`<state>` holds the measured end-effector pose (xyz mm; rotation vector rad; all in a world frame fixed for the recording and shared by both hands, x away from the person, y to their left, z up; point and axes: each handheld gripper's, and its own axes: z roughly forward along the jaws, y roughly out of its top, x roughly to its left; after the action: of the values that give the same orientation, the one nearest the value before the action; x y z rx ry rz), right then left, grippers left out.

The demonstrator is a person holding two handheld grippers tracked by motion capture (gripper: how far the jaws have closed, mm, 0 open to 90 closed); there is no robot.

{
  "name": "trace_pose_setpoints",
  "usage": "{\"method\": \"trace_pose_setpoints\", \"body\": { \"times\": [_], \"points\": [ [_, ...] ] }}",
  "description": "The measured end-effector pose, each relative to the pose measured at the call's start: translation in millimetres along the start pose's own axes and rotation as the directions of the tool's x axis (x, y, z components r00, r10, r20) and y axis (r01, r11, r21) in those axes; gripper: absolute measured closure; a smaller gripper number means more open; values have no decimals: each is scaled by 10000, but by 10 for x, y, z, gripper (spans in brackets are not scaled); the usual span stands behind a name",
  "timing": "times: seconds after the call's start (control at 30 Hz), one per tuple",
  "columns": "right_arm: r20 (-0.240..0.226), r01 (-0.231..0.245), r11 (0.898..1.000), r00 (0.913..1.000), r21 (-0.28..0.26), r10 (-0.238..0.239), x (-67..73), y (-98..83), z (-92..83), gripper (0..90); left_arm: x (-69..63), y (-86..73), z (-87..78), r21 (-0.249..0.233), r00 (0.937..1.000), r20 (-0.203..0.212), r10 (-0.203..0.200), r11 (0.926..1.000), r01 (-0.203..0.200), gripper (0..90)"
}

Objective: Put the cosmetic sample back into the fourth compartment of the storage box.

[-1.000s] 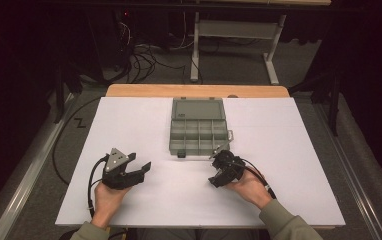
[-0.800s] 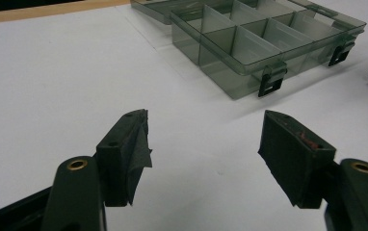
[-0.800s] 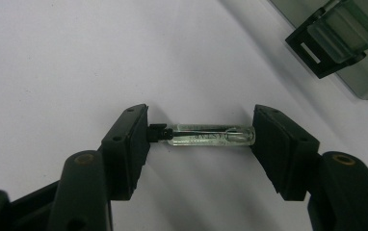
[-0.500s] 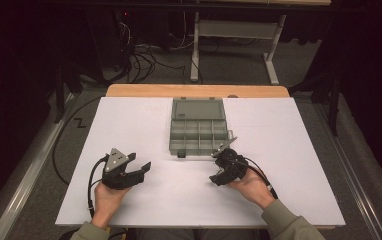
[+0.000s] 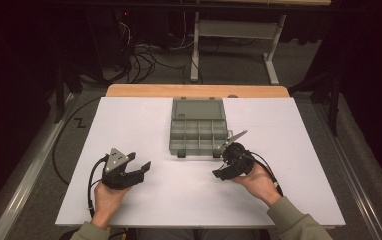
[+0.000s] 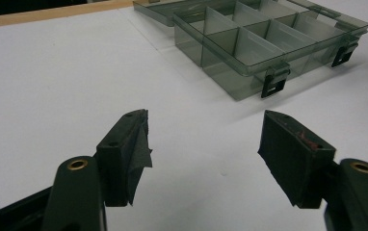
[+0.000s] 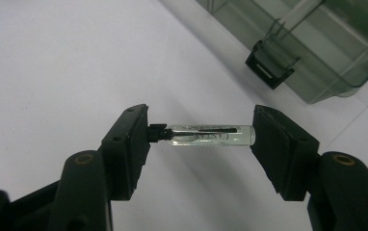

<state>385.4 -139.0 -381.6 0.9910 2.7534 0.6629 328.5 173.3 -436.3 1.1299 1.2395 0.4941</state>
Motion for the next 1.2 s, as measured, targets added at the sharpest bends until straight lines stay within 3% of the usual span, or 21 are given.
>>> {"method": "trace_pose_setpoints", "body": {
  "times": [0.7,1.2],
  "points": [
    [-26,-511,9967,9987,-636,511,-229,172,-224,407,12,10,-5,-82,10000,3,-33,10000,33,345],
    [210,-838,9919,9961,-952,861,-402,328,-265,408,28,12,1,-116,10000,-42,-18,9999,18,350]
  ]
}}
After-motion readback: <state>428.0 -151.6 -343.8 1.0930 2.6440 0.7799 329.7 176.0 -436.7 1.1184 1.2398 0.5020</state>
